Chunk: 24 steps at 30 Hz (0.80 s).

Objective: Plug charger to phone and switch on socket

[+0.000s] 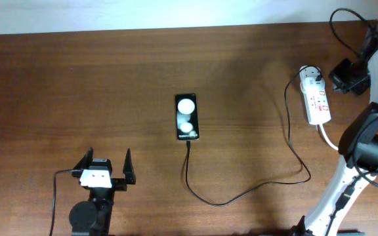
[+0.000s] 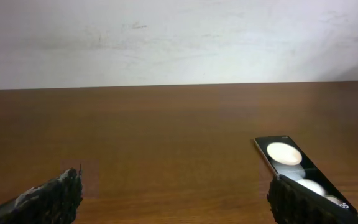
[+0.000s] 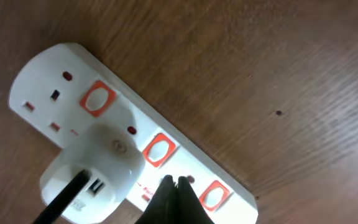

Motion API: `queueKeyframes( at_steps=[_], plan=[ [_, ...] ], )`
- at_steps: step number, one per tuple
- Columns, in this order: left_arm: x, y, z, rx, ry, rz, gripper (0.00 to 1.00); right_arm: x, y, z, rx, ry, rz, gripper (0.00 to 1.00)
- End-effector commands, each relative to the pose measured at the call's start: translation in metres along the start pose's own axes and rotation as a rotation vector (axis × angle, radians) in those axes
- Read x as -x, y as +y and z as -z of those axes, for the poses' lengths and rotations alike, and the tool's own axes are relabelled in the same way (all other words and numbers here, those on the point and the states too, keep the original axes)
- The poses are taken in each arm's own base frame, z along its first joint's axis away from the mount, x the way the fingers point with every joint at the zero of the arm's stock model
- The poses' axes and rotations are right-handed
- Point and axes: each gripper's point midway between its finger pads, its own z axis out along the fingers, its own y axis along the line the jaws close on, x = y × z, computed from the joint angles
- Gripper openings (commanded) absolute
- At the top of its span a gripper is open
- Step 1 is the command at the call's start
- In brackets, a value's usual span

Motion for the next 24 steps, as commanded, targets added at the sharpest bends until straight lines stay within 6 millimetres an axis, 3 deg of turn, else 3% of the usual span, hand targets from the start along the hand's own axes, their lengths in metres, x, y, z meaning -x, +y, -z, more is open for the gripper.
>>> queueKeyframes(
  at_steps=[1,11,24],
  plan=[
    [-0.001,-0.003,0.000,-0.016,0.003,-0.015,0.99,-0.008,0.002,-0.017,0.032,0.036,0.002,0.04],
    [-0.001,-0.003,0.000,-0.016,0.003,-0.015,0.99,-0.014,0.005,-0.044,0.066,0.069,0.000,0.04],
    [-0.001,-0.003,0.000,-0.016,0.003,-0.015,0.99,-0.015,0.011,-0.044,0.096,0.077,0.001,0.04]
  ],
)
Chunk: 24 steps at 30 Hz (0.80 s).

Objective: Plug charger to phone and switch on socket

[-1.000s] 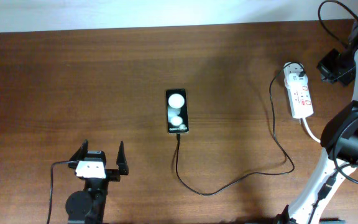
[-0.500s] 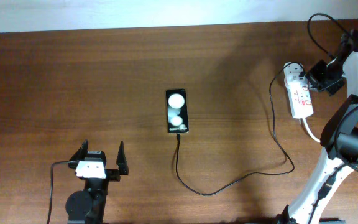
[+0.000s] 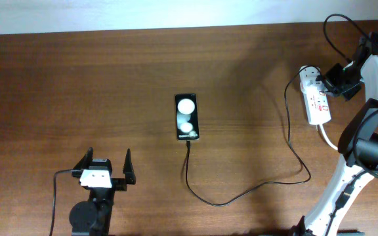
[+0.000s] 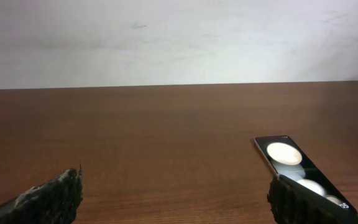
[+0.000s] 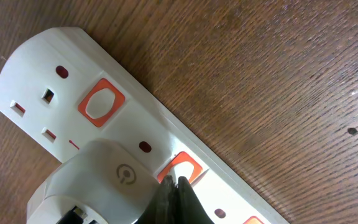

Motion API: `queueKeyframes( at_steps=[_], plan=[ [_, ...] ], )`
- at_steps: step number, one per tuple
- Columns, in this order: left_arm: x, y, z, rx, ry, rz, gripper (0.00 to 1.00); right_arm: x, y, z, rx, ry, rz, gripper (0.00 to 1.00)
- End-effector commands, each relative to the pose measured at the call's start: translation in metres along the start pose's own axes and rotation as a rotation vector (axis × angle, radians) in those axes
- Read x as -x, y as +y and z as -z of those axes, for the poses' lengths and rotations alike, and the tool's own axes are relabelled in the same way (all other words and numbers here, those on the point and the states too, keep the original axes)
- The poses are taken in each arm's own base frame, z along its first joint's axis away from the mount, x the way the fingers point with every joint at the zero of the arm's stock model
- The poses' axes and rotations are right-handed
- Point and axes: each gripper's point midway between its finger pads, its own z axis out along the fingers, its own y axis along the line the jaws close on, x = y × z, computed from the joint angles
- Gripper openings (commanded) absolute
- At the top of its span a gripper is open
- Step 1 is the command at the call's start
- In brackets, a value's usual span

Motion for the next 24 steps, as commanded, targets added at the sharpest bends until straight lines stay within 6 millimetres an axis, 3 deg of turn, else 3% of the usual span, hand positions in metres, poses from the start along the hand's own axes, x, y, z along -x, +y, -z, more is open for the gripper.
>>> queueKeyframes(
  at_steps=[1,9,13,16,18,20,22,24],
  plan=[
    [-0.001,-0.003,0.000,-0.016,0.003,-0.015,0.99,-0.006,-0.002,-0.011,0.002,0.034,0.001,0.04],
    [-0.001,-0.003,0.000,-0.016,0.003,-0.015,0.99,-0.038,0.001,-0.049,-0.019,0.089,0.040,0.04],
    [-0.001,-0.003,0.000,-0.016,0.003,-0.015,0.99,-0.050,0.006,-0.050,-0.031,0.116,0.057,0.04],
    [-0.001,-0.003,0.000,-0.016,0.003,-0.015,0.99,-0.062,-0.011,-0.046,-0.084,0.175,0.086,0.04],
    [-0.001,-0.003,0.000,-0.016,0.003,-0.015,0.99,-0.064,-0.031,-0.034,-0.161,0.188,0.066,0.04],
    [-0.001,-0.003,0.000,-0.016,0.003,-0.015,0.99,-0.050,-0.059,-0.002,-0.261,0.115,-0.011,0.04],
    [-0.001,-0.003,0.000,-0.016,0.003,-0.015,0.99,-0.039,-0.080,0.040,-0.289,0.040,-0.113,0.04],
    [-0.001,-0.003,0.000,-0.016,0.003,-0.015,0.99,-0.029,-0.080,0.094,-0.201,-0.056,-0.155,0.04]
  ],
)
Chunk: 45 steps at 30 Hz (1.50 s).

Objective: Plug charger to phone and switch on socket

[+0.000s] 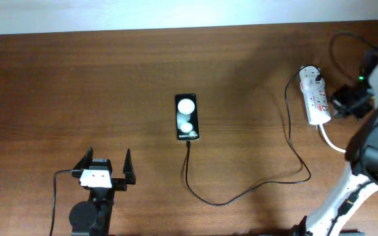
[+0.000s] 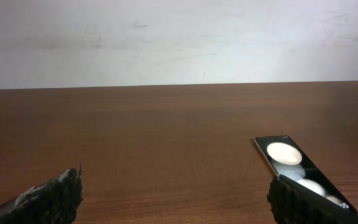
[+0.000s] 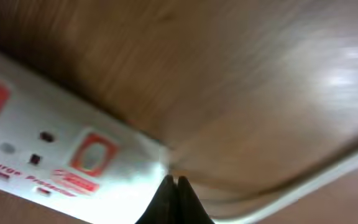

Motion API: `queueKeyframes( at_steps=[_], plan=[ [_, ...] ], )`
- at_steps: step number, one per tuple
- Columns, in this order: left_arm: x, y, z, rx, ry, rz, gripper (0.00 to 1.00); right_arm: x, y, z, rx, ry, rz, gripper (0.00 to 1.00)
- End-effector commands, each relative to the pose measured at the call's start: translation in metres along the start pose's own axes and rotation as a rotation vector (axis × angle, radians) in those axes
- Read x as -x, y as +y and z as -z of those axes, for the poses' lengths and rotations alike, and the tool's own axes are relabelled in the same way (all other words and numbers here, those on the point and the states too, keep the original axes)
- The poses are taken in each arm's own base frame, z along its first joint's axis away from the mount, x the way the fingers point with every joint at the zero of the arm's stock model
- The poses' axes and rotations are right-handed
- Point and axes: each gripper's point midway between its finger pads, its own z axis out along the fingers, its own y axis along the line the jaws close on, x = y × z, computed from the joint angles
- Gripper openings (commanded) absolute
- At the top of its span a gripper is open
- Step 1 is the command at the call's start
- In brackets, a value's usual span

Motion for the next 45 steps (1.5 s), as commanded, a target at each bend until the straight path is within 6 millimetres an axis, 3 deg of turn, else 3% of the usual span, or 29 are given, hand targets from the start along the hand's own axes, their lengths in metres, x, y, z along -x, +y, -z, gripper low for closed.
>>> queueKeyframes(
  at_steps=[1,3,5,6,7,9,10,13,15,16,17,21,23,24,25,32,35,37,41,45],
  plan=[
    [-0.001,-0.003,0.000,-0.016,0.003,-0.015,0.99,0.004,-0.011,0.101,0.165,-0.193,-0.069,0.04],
    [-0.001,-0.003,0.000,-0.016,0.003,-0.015,0.99,-0.024,0.026,0.188,0.447,-0.327,0.105,0.04],
    [-0.001,-0.003,0.000,-0.016,0.003,-0.015,0.99,-0.060,0.040,0.251,0.539,-0.472,0.211,0.04],
    [-0.001,-0.003,0.000,-0.016,0.003,-0.015,0.99,-0.075,0.045,0.272,0.572,-0.523,0.249,0.04],
    [-0.001,-0.003,0.000,-0.016,0.003,-0.015,0.99,-0.103,0.053,0.307,0.635,-0.610,0.316,0.04],
    [-0.001,-0.003,0.000,-0.016,0.003,-0.015,0.99,-0.130,0.057,0.335,0.693,-0.679,0.376,0.04],
    [-0.001,-0.003,0.000,-0.016,0.003,-0.015,0.99,-0.158,0.061,0.368,0.771,-0.762,0.442,0.04],
    [-0.001,-0.003,0.000,-0.016,0.003,-0.015,0.99,-0.210,0.071,0.438,0.993,-0.936,0.592,0.04],
    [-0.001,-0.003,0.000,-0.016,0.003,-0.015,0.99,-0.234,0.077,0.475,1.106,-1.043,0.661,0.04],
    [-0.001,-0.003,0.000,-0.016,0.003,-0.015,0.99,-0.241,0.080,0.487,1.146,-1.074,0.683,0.06],
    [-0.001,-0.003,0.000,-0.016,0.003,-0.015,0.99,-0.247,0.084,0.494,1.174,-1.092,0.702,0.17],
    [-0.001,-0.003,0.000,-0.016,0.003,-0.015,0.99,-0.252,0.086,0.496,1.188,-1.093,0.716,0.73],
    [-0.001,-0.003,0.000,-0.016,0.003,-0.015,0.99,-0.250,0.086,0.503,1.195,-1.129,0.704,0.91],
    [-0.001,-0.003,0.000,-0.016,0.003,-0.015,0.99,-0.246,0.084,0.503,1.180,-1.140,0.686,0.94],
    [-0.001,-0.003,0.000,-0.016,0.003,-0.015,0.99,-0.239,0.078,0.494,1.125,-1.132,0.644,1.00],
    [-0.001,-0.003,0.000,-0.016,0.003,-0.015,0.99,-0.263,0.034,0.438,1.116,-1.175,0.613,0.99],
    [-0.001,-0.003,0.000,-0.016,0.003,-0.015,0.99,-0.275,0.017,0.400,1.137,-1.199,0.614,0.99],
    [-0.001,-0.003,0.000,-0.016,0.003,-0.015,0.99,-0.285,0.003,0.395,1.164,-1.243,0.611,0.99],
    [-0.001,-0.003,0.000,-0.016,0.003,-0.015,0.99,-0.308,-0.029,0.404,1.212,-1.326,0.627,0.99],
    [-0.001,-0.003,0.000,-0.016,0.003,-0.015,0.99,-0.306,-0.035,0.407,1.194,-1.358,0.611,0.99]
  ],
)
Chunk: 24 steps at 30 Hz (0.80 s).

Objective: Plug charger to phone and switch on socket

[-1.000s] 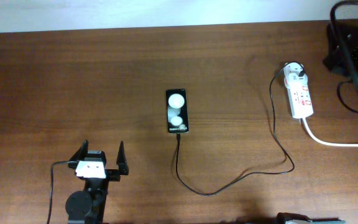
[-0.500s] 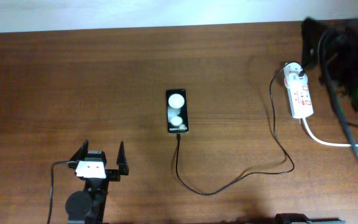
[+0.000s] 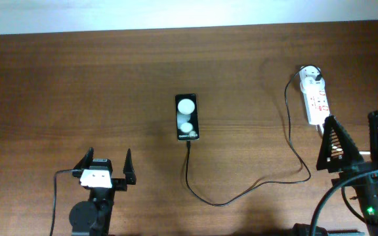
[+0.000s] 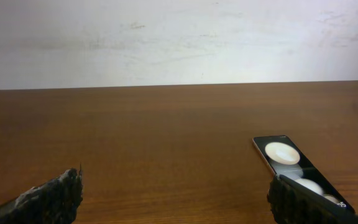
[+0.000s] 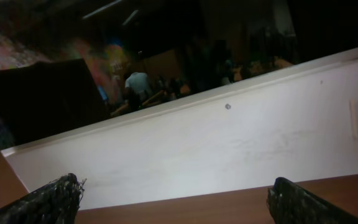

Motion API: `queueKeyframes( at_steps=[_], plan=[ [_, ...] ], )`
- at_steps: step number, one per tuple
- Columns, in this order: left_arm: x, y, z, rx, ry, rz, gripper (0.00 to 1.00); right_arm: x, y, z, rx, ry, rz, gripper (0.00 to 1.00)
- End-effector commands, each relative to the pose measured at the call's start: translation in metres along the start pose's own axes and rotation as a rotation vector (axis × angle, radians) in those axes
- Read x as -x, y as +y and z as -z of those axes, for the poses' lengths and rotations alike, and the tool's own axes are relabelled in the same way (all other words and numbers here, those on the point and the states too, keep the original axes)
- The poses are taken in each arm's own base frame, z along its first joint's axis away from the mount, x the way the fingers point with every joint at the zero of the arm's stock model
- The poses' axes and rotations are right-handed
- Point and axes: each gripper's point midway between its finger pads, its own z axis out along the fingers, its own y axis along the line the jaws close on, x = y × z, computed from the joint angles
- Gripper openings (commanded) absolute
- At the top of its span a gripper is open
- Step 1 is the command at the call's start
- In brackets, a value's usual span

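A black phone (image 3: 187, 117) lies flat at the table's middle, its screen reflecting two lights; it also shows at the right of the left wrist view as the phone (image 4: 291, 167). A black charger cable (image 3: 241, 193) runs from the phone's near end in a loop to the white charger plug (image 3: 312, 77) seated in the white power strip (image 3: 316, 99) at the far right. My left gripper (image 3: 106, 169) stands open at the near left, empty. My right gripper (image 3: 356, 143) stands open at the near right, below the strip and apart from it.
The wooden table (image 3: 77, 85) ends at a white wall (image 4: 179, 37) along its far edge. The strip's own white lead (image 3: 327, 137) runs down toward my right arm. The right wrist view shows only wall and a sliver of table.
My right gripper was shut with its tips beside the strip's near end; now it is open at the near right edge, well clear of the strip. The left arm has not moved.
My right gripper hung shut over the strip's switches beside the charger plug. Then its tips rested on the orange switch next to the plug. After that it was off the strip's near end, and now it stands open at the table's near right.
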Motion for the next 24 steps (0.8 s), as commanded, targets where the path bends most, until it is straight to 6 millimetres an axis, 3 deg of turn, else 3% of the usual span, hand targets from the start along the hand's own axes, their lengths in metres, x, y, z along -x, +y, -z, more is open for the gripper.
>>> queueKeyframes(
  at_steps=[1,5,9,14,19,24],
  plan=[
    [-0.001,-0.002,0.000,-0.010,0.003,-0.015,0.99,-0.004,0.002,0.000,0.020,0.013,-0.004,0.99],
    [-0.001,-0.002,0.000,-0.010,0.003,-0.015,0.99,-0.005,0.004,-0.001,0.032,0.018,-0.004,0.99],
    [-0.001,-0.002,0.000,-0.010,0.003,-0.015,0.99,-0.023,-0.003,0.000,0.001,0.092,-0.037,0.99],
    [-0.001,-0.002,0.000,-0.010,0.003,-0.015,0.99,-0.081,-0.027,0.014,-0.128,0.316,-0.137,0.99],
    [-0.001,-0.002,0.000,-0.010,0.003,-0.015,0.99,-0.085,-0.029,0.019,-0.144,0.322,-0.135,0.99],
    [-0.001,-0.002,0.000,-0.010,0.003,-0.015,0.99,-0.100,-0.055,0.016,-0.262,0.338,-0.103,0.99]
  ],
)
